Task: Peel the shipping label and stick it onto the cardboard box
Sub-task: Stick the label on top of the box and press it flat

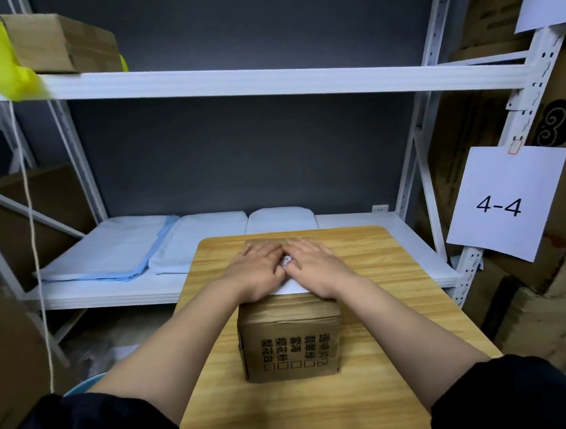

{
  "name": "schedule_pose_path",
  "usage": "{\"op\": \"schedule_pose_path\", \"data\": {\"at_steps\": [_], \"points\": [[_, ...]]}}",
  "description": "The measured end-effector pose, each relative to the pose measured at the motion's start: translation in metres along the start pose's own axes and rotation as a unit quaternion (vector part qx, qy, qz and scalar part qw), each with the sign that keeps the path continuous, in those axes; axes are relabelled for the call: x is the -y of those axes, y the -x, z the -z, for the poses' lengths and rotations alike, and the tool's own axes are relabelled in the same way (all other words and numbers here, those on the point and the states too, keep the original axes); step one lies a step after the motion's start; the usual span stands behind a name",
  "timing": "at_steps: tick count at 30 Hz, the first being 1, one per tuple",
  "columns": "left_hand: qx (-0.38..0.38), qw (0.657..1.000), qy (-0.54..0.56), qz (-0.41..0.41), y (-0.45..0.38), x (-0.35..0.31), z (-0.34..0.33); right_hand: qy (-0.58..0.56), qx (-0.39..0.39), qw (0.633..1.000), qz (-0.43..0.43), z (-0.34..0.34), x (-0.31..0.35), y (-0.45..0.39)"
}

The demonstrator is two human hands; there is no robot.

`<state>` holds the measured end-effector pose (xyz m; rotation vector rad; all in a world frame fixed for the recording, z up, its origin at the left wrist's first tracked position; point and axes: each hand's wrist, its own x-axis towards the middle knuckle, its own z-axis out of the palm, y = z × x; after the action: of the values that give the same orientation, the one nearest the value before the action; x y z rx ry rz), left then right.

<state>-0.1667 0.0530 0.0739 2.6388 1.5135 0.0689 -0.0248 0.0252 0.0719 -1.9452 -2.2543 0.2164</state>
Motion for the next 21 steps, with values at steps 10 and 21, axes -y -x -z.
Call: {"op": "schedule_pose_path", "data": {"at_steps": [10,21], "points": [[0.006,1.000,0.007,0.017,-0.001,-0.001,0.003,0.017,0.030,0.999,-0.003,-0.003,-0.004,-0.002],[-0.012,1.000,0.017,0.011,0.001,0.001,0.004,-0.026,-0.025,0.999,-0.020,0.004,-0.003,0.002]]}}
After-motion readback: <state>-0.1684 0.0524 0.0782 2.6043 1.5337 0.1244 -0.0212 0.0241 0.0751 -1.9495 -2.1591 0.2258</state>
